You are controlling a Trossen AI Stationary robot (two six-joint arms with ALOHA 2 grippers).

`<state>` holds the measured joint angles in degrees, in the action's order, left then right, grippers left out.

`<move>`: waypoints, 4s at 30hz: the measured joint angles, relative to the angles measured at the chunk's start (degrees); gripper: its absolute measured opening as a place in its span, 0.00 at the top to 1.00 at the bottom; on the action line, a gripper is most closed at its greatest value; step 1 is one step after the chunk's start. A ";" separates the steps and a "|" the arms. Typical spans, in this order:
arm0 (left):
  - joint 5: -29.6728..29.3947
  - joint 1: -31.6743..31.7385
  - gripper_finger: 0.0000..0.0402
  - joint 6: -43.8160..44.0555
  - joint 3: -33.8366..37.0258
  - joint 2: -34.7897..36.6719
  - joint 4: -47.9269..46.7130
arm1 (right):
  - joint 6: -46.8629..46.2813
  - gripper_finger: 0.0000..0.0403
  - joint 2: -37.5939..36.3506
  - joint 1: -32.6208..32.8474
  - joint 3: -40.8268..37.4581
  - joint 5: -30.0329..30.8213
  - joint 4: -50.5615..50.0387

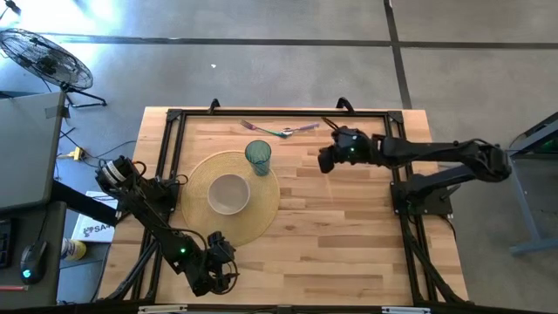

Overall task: Pick & Place Utensil
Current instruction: Put the yellow straw into the blue cup, then put the purple spoon into the white bowl

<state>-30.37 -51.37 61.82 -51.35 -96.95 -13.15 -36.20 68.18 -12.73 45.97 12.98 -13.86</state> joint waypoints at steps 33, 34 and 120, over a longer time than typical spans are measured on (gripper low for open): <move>-0.02 0.01 0.07 0.00 0.00 0.00 -0.03 | 50.52 0.99 14.53 10.49 4.25 0.32 67.42; -0.02 0.01 0.07 0.01 0.00 0.00 -0.03 | 50.39 0.99 15.32 10.49 4.54 0.32 68.09; 1.51 0.00 0.07 0.02 0.02 0.02 0.12 | -0.77 0.46 36.31 -16.91 13.17 1.62 13.30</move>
<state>-28.86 -51.37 61.84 -51.33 -96.92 -13.03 -36.97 104.50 -29.65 59.13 14.60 -0.56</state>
